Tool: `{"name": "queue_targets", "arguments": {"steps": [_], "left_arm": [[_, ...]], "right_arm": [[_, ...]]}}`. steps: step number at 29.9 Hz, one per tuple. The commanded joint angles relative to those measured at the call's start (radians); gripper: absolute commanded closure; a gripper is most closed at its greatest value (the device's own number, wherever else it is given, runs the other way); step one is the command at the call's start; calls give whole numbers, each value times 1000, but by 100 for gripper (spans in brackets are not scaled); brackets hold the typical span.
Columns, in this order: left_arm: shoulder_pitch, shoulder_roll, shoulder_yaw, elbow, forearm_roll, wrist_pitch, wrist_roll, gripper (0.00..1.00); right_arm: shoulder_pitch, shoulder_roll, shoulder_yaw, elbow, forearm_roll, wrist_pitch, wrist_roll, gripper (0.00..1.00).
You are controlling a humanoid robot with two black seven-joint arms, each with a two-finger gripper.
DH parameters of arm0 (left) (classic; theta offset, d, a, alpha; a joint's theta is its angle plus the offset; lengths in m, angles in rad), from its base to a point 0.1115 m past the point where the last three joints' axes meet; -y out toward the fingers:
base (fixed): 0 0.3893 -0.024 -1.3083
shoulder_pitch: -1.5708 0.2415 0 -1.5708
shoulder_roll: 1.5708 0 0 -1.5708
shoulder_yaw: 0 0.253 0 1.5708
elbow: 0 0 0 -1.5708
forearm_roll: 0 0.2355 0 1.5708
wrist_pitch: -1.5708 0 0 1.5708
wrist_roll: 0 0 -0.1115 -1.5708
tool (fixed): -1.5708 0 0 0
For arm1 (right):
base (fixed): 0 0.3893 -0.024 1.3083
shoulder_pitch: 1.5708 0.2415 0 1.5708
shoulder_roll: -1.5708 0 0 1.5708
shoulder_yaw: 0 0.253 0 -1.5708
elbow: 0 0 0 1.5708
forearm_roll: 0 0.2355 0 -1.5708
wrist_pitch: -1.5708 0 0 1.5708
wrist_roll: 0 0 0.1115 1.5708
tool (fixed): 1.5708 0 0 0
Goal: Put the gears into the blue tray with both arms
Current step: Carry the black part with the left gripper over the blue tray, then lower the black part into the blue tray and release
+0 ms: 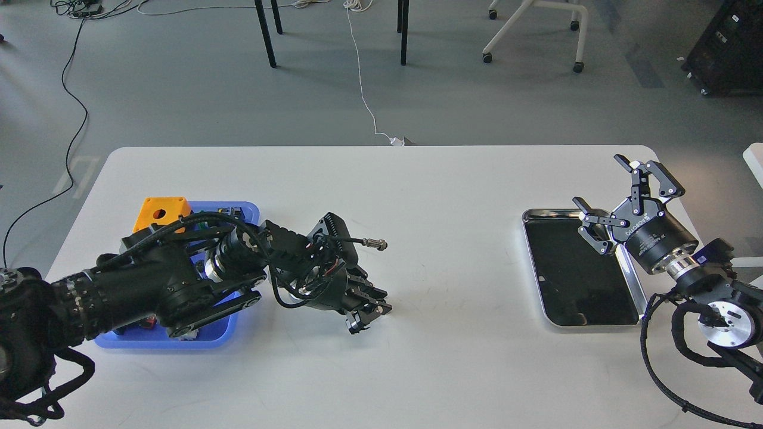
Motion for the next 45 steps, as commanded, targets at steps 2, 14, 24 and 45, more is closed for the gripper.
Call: {"name": "queue_targets", "arguments": {"steps": [2,14,24,45], "left_arm": [[-53,61,-9,-35,0,0,0,91],[-76,464,-9,-191,0,22,0,90],[36,638,-21,-199,0,75,0,90],[182,647,-87,-162,0,84,0,86]], "right_arm": [[2,0,-3,0,0,0,0,4],[3,13,-5,0,-5,0,0,4],[3,16,-6,-2,-11,0,0,4],[5,16,-9,0,-11,0,0,4]]}}
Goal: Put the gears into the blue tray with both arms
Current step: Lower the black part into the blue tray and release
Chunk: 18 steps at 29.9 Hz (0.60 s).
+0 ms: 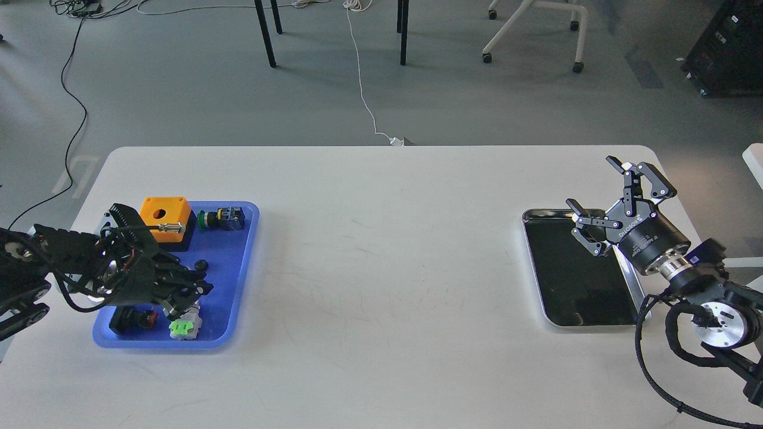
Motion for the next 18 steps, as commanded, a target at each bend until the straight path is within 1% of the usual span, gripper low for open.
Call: {"name": "queue_targets", "arguments": {"steps": [1,5,8,18], "left_arm": [[3,-3,1,8,0,0,0,85],[6,-20,-2,42,0,0,0,82],[6,-21,-2,45,0,0,0,79],[6,-27,-3,70,0,0,0,77]], "right_arm": [[0,0,0,0,0,0,0,4],[0,0,0,0,0,0,0,4],[-1,0,0,1,0,0,0,4],[-1,0,0,2,0,0,0,4]]}}
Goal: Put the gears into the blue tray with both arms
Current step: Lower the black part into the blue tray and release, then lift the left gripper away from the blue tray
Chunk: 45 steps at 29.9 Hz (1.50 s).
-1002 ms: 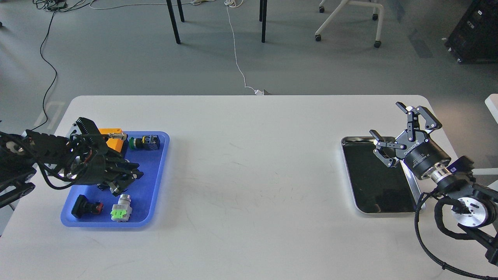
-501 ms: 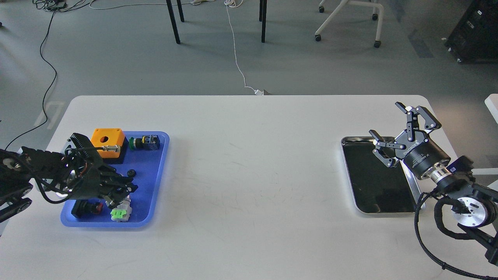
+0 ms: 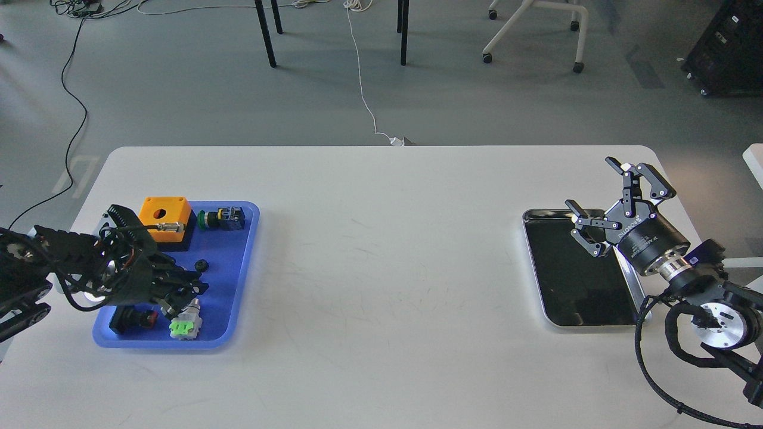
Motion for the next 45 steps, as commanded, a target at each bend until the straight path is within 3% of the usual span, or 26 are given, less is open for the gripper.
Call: {"name": "queue_targets", "arguments": {"steps": [1,12,14,18,28,32,34,37,39,40,45], "left_arm": [[0,-5,-2,19,0,0,0,77],[0,-18,-4,34,0,0,0,76],[0,-18,-2,34,0,-2,0,72],[0,-16,-4,34,0,-2,0,52],[-11,-1,-19,14,0,-5,0,48],[-17,7,-136,-67,0,-23,0,48],[-17,10,-185,-104,-16,-44,0,42],[-28,10,-232,-131,-245,-69,0,25],[-29,10,-236,-131,-289,-69,0,24],[-29,7,-245,-133,-524,-69,0,23],[3,-16,-280,-144,-1148,-58,0,18]], "right_arm": [[0,0,0,0,0,0,0,4],[0,0,0,0,0,0,0,4],[0,0,0,0,0,0,0,4],[0,0,0,0,0,0,0,4],[0,-2,3,0,0,0,0,4],[0,-2,5,0,0,0,0,4],[0,-2,6,0,0,0,0,4],[0,-2,6,0,0,0,0,4],[2,0,6,0,0,0,0,4],[3,0,6,0,0,0,0,4],[3,0,5,4,-1,0,0,3]]}}
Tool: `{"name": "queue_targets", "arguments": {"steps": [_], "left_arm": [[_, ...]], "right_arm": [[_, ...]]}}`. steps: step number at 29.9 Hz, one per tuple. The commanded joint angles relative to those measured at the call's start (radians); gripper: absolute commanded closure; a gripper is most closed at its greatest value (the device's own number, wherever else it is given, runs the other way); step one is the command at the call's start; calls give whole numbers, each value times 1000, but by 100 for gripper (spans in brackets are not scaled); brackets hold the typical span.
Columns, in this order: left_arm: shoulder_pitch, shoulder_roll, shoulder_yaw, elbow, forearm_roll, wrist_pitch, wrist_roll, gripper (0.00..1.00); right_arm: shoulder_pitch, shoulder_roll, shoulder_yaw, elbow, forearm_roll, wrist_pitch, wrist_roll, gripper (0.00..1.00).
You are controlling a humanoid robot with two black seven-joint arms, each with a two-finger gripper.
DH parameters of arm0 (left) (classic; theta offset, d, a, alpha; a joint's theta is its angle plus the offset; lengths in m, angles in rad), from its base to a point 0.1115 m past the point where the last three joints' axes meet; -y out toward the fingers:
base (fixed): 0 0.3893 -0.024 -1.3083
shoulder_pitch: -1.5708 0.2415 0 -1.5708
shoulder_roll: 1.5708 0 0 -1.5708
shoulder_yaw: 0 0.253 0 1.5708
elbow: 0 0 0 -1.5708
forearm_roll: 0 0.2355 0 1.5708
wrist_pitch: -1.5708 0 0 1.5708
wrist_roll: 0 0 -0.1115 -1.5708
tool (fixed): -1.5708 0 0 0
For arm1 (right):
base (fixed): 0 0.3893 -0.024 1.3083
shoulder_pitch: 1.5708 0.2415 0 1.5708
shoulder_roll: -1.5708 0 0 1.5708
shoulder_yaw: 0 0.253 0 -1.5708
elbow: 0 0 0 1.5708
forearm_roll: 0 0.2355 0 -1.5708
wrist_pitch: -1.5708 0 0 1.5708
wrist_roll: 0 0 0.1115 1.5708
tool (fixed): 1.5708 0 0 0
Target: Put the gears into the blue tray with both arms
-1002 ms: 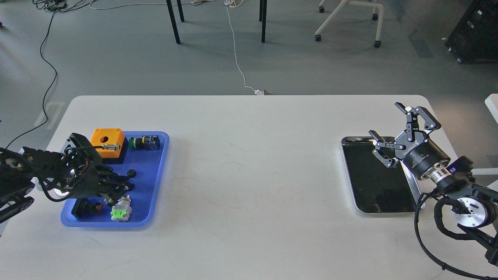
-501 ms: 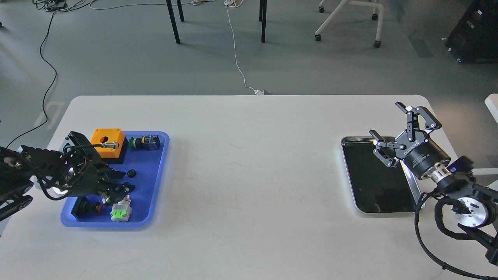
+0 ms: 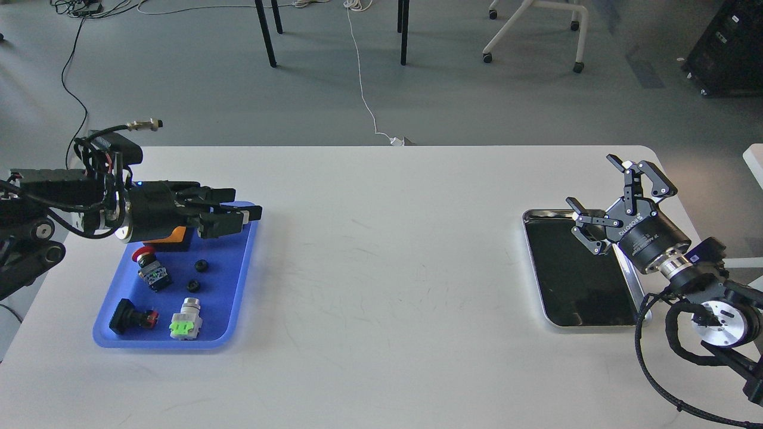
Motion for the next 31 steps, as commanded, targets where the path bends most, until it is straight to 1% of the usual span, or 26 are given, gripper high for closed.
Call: {"name": "queue_targets", "arguments": {"steps": [1,3,4,7,9,11,15,19,21,24,28,31], "left_arm": [[40,-28,-26,-7,-534,13,0,17],[88,-63,-95,-7,-683,22,0,10],[131,-89,-152,-5,-729,22,0,2],[282,-184,-342,1,-757,22,0,1],[359,-246,-432,2,-753,24,0,1],[411,-292,-486,7,-751,30,0,1],[468,-347,-542,41,-753,70,0,1],[490,-402,-597,79,-756,68,2,1],[498,-413,-606,85,-764,60,27,1],[511,-419,-608,87,-764,59,36,1],[531,-444,-617,85,-764,57,67,1],[544,-459,-632,87,-759,57,71,1]], "right_arm": [[0,2,-2,3,-2,0,0,2],[0,5,-2,2,-2,0,0,1],[0,11,0,2,-2,0,0,1],[3,26,0,-2,-3,0,0,1],[0,28,0,-3,-2,0,0,1],[0,31,2,-5,-3,0,0,1],[3,29,-14,-3,-5,0,0,1],[3,29,-17,-3,-6,0,0,1],[1,31,-15,-5,-6,0,0,1],[1,34,-14,-5,-6,0,0,1],[-6,42,-14,-5,-6,0,0,1],[-9,42,-12,-3,-6,0,0,1]]}}
